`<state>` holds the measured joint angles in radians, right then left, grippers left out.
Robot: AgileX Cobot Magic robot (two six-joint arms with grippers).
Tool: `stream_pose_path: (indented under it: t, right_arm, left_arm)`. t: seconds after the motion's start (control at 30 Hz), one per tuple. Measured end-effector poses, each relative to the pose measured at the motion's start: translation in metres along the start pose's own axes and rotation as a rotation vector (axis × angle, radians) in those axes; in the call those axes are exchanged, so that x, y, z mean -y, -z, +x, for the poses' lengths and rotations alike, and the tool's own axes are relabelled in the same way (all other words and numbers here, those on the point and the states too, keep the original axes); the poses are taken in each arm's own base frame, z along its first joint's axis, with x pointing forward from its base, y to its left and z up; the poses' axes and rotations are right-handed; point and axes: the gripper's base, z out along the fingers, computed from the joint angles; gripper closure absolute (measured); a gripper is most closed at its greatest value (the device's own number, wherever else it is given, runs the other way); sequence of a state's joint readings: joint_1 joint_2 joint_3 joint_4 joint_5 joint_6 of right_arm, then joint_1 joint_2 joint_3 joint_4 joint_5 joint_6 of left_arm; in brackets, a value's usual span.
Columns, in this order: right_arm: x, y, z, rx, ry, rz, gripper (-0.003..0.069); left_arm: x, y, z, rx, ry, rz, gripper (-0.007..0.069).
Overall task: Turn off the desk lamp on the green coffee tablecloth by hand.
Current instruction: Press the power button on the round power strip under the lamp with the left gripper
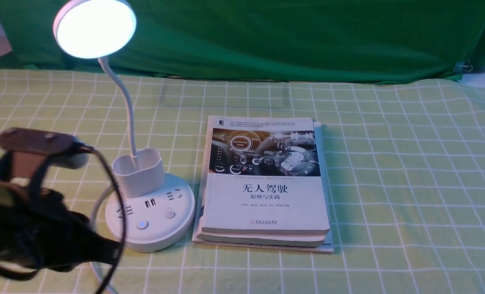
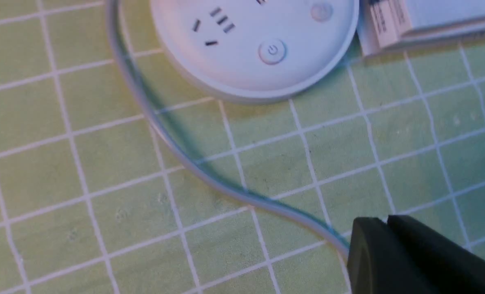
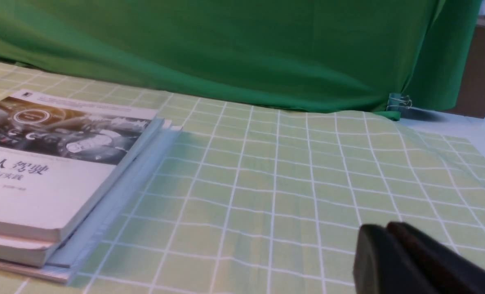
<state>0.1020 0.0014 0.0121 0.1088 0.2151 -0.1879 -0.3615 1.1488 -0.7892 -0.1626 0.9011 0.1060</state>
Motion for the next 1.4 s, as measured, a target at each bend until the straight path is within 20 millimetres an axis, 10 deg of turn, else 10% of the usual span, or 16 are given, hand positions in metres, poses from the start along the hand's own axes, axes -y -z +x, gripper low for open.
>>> stream_pose_path:
  t: [0.23, 0.53, 1.4]
  right_arm:
    - [0.0, 0.0, 0.0, 0.0, 0.0, 0.0, 0.0629]
    - [0.0, 0.0, 0.0, 0.0, 0.0, 0.0, 0.0629]
    - [0.0, 0.0, 0.0, 0.0, 0.0, 0.0, 0.0629]
  left_arm:
    - [0.027, -0.049, -0.053, -0.174, -0.136, -0.012, 0.0606]
    - [0.009, -0.095, -0.1, -0.214, -0.107, -0.07, 0.0606]
    - [-0.005, -0.138, -0.116, -0.29, -0.087, -0.102, 0.0606]
